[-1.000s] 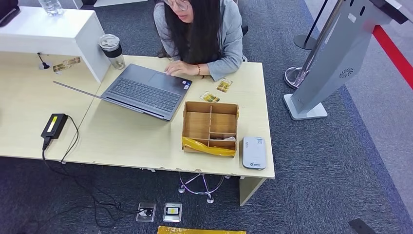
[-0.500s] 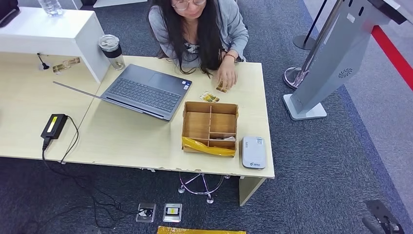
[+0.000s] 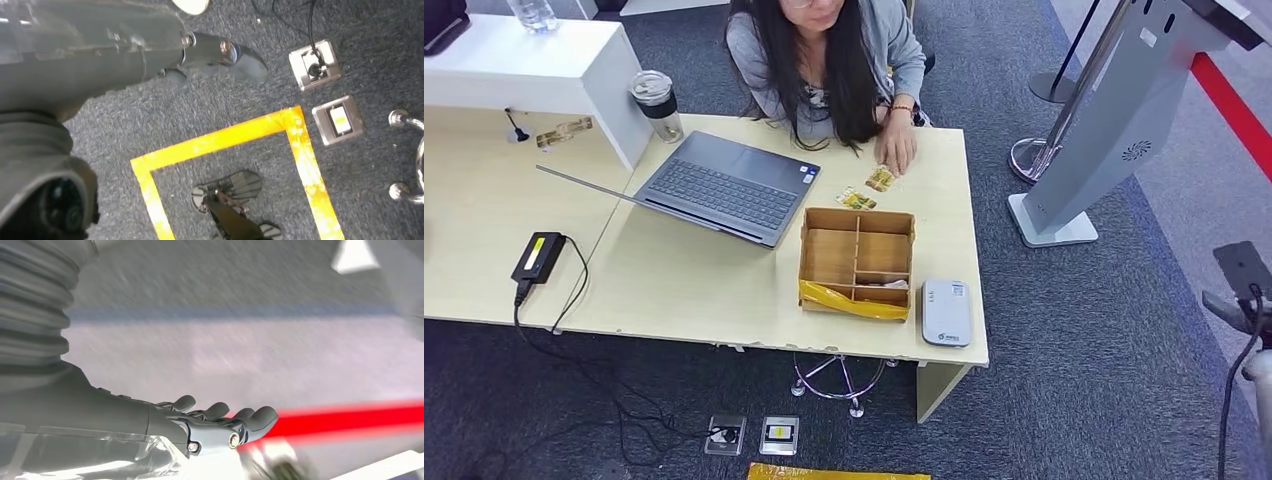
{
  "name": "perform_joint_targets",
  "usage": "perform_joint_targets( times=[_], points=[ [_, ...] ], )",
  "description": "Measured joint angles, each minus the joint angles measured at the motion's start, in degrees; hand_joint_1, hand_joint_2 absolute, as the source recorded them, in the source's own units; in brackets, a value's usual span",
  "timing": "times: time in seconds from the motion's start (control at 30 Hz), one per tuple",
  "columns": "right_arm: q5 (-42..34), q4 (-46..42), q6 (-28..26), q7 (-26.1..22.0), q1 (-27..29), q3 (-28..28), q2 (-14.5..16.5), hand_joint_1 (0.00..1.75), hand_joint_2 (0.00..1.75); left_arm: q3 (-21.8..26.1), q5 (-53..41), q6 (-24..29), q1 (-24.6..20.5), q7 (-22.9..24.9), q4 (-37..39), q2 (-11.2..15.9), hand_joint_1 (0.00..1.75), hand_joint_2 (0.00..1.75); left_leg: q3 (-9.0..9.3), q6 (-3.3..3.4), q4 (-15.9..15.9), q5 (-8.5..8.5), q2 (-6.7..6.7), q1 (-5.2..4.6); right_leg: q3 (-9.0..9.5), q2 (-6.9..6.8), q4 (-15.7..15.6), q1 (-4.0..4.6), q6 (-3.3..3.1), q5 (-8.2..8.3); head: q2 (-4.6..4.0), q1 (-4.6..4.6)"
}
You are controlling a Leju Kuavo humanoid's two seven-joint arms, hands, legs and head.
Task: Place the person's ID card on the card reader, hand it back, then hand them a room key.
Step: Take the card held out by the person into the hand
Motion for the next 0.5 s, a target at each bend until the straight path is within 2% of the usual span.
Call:
perform_joint_targets(
  times=[0.17, 0.33, 0.5],
  points=[
    [1.7, -16.9, -0.6, 6.1, 1.9, 13.2, 0.7, 0.00, 1.75, 0.0, -0.4, 0.2, -0.1, -0.6, 0.0, -0.2, 0.00, 0.00, -0.03, -0.02, 0.0, 0.01, 0.03, 0.03, -0.02, 0.06, 0.0, 0.03, -0.01, 0.00, 0.00, -0.01],
    [4.3, -27.2, -0.7, 6.3, 2.1, 24.4, 2.8, 0.00, 1.75, 0.0, -0.9, -0.3, -0.2, -1.0, 0.0, -0.7, 0.00, 0.00, -0.04, -0.06, 0.0, 0.05, -0.07, 0.05, -0.01, -0.05, 0.0, 0.06, -0.01, -0.01, 0.00, 0.01],
    [4.8, -32.2, -0.8, 5.8, 2.1, 31.2, 4.6, 0.00, 1.75, -0.1, -1.1, -0.3, -0.2, -1.0, 0.0, -0.9, 0.00, 0.00, -0.05, -0.07, 0.0, 0.06, -0.11, 0.04, -0.01, -0.09, 0.0, 0.06, -0.01, -0.01, 0.00, 0.01]
  ],
)
